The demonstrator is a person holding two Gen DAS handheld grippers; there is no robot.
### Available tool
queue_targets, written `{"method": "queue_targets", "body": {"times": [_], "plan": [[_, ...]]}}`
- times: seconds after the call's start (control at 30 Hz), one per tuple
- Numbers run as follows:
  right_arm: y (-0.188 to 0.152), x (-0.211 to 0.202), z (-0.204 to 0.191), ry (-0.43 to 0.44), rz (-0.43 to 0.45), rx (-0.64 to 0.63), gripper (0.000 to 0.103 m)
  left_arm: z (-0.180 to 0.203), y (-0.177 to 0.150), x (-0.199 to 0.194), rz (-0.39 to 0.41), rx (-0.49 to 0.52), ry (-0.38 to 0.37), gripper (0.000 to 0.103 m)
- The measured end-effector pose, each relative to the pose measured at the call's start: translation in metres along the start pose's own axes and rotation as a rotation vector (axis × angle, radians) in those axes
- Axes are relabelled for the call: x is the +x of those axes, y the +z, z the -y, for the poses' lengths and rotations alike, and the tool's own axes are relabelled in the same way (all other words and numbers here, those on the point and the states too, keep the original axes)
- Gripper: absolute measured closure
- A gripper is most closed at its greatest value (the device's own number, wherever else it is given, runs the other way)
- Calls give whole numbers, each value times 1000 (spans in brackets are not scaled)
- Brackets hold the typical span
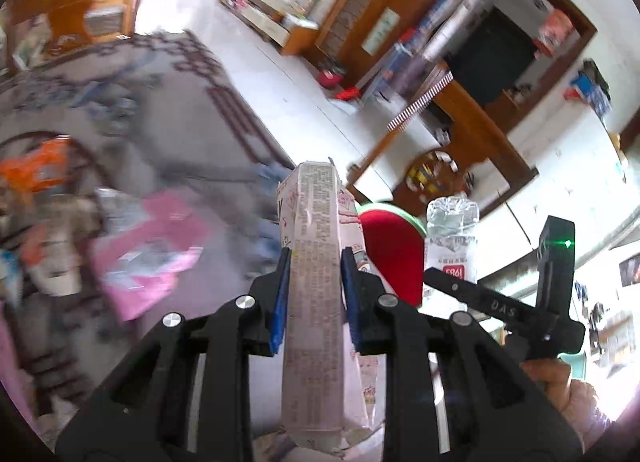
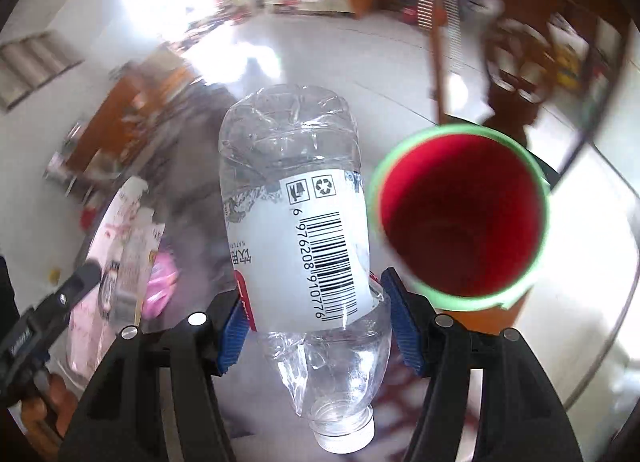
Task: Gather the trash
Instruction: 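Open the left tool over the red bin while the right tool holds the bottle, then open the right tool to drop the plastic bottle into the red bin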
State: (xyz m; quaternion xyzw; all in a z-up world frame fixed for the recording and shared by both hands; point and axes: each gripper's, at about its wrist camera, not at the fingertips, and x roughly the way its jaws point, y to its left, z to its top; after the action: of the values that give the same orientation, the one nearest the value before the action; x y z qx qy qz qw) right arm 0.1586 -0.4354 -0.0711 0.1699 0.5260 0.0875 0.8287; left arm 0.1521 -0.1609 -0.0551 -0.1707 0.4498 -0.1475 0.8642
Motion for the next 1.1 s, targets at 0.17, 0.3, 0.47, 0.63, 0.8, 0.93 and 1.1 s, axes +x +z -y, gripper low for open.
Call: {"method": "queue_targets", "body": {"times": [0.17,0.3,0.47,0.63,0.8,0.93,1.1], "plan": [[12,-10,49,-29,19,83,43,43,6,57,-87,65,-16,80],[19,-18,80,-43,27,121,43,73,10,97,-140,99,-36,80],[29,-22,111,-60,33,157,43,102,13,136,-193,145,-49,80],[40,-21,137,-66,37,179,43,123,14,168,-229,175,-45,80],[47,-22,149,-66,31,185,43,138,14,191,-262,197,-34,80],[53,-17,151,-55,22,180,43,143,14,195,-255,206,-33,44],[62,-6,147,-31,12,167,40,138,21,183,-202,183,-24,27]]}}
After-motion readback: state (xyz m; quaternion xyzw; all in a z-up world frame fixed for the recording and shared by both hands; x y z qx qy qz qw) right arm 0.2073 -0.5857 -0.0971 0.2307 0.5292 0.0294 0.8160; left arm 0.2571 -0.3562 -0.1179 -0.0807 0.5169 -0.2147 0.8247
